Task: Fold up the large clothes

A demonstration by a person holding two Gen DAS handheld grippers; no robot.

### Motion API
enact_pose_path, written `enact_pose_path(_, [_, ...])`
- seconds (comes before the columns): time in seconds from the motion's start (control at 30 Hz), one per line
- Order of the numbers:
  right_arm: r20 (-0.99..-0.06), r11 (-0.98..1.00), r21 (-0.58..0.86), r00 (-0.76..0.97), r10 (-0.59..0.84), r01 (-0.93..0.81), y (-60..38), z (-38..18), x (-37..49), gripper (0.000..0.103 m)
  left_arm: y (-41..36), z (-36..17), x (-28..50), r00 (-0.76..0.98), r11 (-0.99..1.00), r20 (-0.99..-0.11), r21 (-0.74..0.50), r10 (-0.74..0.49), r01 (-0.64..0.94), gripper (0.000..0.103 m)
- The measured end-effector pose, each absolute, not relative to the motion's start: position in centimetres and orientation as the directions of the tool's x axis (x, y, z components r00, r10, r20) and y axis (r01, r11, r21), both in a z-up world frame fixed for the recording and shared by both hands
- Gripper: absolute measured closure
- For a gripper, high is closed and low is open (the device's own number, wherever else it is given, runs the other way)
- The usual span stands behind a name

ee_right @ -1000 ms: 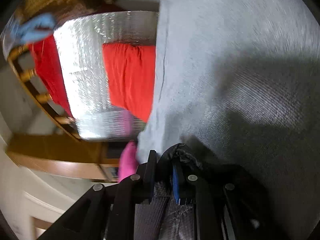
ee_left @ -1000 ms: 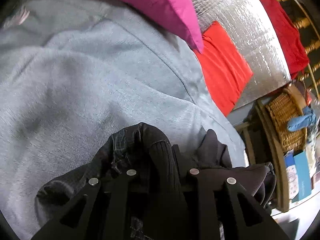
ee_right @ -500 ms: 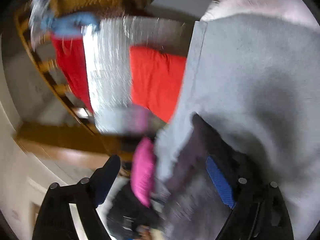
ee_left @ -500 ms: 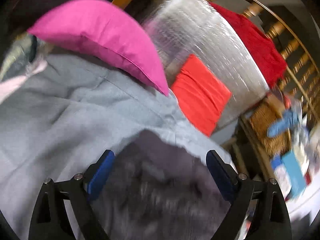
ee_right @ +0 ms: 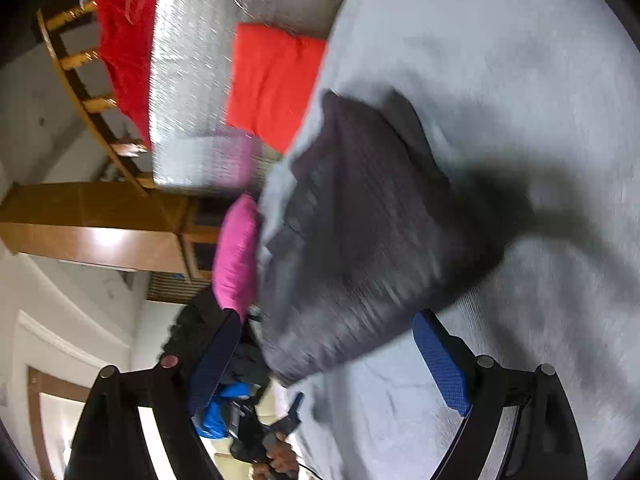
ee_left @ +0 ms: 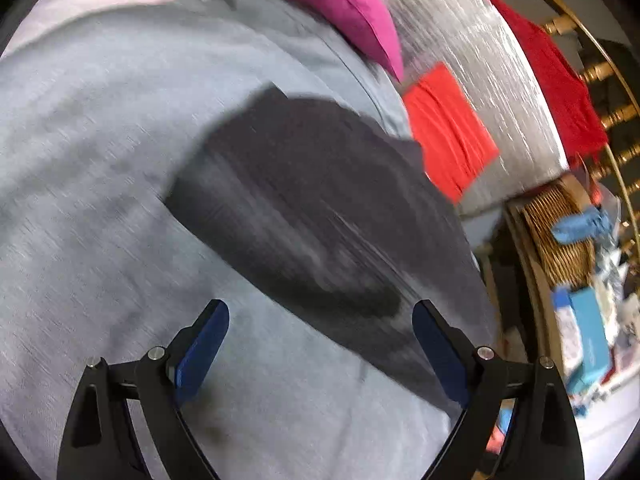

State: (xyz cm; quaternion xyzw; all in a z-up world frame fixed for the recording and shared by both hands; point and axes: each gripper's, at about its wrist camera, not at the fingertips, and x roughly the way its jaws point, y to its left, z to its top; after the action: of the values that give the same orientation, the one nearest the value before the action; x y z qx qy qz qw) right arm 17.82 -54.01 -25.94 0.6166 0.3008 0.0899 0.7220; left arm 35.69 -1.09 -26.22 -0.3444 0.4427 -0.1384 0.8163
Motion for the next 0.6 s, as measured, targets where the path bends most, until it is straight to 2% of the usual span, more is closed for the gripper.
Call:
enact_pose_path(0.1, [-0.391,0.264,0.918,0.777,0.494,0.294,-52.7,-27.3,18.8,0.013,0.2,-26.8,36.5,0.602,0.673,-0.593,-0.730,-0.535,-0.121,0.010])
enact_pose_path(0.23, [-0.413,0.254,0.909,0.790,0.453,0.329,-53.3,-28.4,19.9,0.013,0.3,-28.3,38.0,0.591,0.631,-0.601,-0.752,-0.538,-0.190,0.010])
enact_pose_path(0.4, [-0.442,0.279,0.893,0.804,0.397,0.354,-53.4,-28.2,22.2,0.013,-1.2,-28.0,39.8,0.614,0.633,-0.589,-0.753,-0.525,-0.180,0.010])
enact_pose_path(0.6, [-0.482,0.346,0.862,0.812,0.329,0.371,-53.2,-27.7,24.8,0.012,-0.1,-28.7,40.2,0.666,0.559,-0.526,-0.806,-0.528,-0.194,0.010])
